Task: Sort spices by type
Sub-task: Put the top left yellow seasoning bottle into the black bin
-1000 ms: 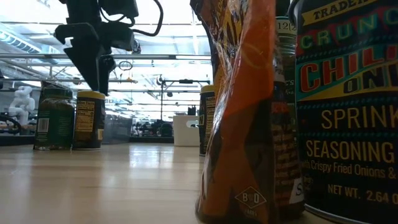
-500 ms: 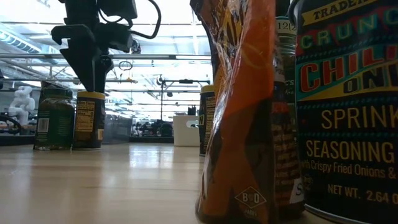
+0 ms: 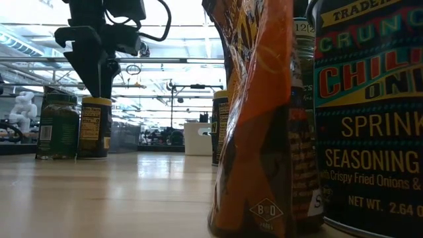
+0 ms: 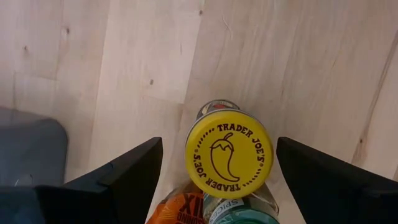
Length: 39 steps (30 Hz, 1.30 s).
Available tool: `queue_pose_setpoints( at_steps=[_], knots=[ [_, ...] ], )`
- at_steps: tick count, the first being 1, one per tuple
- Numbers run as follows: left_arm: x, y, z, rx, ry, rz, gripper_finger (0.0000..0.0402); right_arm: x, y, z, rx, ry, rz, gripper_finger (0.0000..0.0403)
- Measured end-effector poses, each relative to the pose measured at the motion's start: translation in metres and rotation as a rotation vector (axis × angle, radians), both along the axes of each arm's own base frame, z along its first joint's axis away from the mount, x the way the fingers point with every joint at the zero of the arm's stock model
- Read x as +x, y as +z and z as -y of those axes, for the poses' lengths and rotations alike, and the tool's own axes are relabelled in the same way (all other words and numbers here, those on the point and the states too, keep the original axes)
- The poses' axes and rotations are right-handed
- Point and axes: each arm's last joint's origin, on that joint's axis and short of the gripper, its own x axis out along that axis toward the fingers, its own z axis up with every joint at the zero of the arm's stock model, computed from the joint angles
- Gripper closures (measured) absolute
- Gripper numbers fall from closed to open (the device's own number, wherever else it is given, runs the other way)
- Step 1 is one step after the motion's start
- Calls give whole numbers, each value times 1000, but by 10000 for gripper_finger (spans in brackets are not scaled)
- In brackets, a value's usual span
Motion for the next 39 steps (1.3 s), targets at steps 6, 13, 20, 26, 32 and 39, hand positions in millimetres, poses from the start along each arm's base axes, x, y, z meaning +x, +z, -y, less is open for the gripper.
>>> queue_pose_setpoints(
  at_steps=[6,13,20,26,32,39],
  knots=[
    [0,0,0,-4,0,1,81,0,0,0,0,0,0,183],
    [-2,-1,0,-11,-2,-21,81,0,0,0,0,0,-2,183],
    [-1,-1,1,-36,-8,-16,81,0,0,0,0,0,-2,183],
    [5,-15,2,-37,-12,-42,81,0,0,0,0,0,-2,183],
    [9,-23,2,-40,-13,-77,81,0,0,0,0,0,-2,183],
    [9,-23,2,-39,-13,-80,82,0,0,0,2,-2,-1,183]
  ],
)
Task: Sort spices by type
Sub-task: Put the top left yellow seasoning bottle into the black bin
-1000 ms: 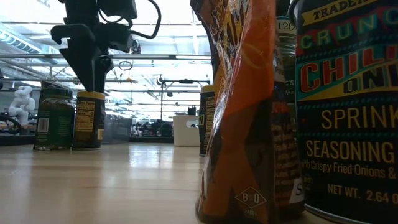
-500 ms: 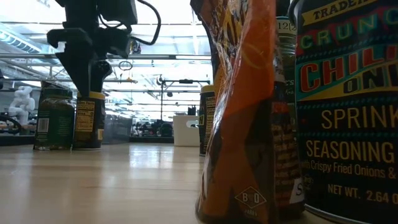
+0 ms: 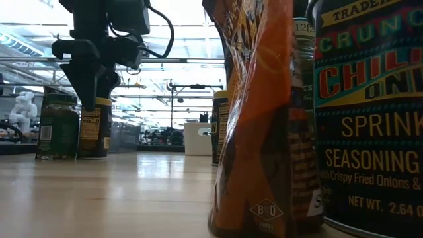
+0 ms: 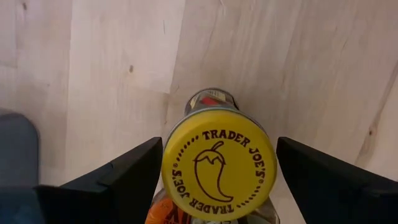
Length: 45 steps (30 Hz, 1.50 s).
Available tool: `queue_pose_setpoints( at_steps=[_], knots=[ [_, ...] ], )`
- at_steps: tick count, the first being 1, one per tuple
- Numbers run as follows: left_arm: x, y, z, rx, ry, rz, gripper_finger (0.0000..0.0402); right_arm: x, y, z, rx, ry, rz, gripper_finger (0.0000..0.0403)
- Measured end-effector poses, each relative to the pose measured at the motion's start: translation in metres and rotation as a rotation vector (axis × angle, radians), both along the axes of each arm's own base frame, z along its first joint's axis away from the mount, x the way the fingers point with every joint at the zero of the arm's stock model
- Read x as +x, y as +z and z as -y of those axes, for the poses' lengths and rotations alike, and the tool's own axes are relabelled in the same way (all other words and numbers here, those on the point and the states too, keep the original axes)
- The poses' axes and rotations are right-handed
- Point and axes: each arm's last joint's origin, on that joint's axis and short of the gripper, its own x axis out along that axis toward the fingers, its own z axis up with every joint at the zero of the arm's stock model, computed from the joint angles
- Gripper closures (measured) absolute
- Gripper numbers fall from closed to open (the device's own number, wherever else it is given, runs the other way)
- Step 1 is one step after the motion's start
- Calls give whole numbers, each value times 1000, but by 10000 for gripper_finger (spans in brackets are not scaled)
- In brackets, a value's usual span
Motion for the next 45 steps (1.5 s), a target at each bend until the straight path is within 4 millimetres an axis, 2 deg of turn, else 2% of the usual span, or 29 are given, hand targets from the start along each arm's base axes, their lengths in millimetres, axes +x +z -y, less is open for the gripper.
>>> queue_pose_setpoints(
  at_steps=[5,15,30,35,45],
  knots=[
    [0,0,0,0,0,-2,96,0,0,0,3,-3,1,183],
    [-2,0,0,-1,0,-25,157,0,0,0,4,-2,1,184],
    [-1,5,-1,1,4,-15,158,0,0,0,2,-1,0,184],
    [5,32,-9,15,1,26,158,0,0,0,1,0,0,184],
    [7,114,-43,78,81,192,159,0,0,0,3,-1,1,184]
  ],
)
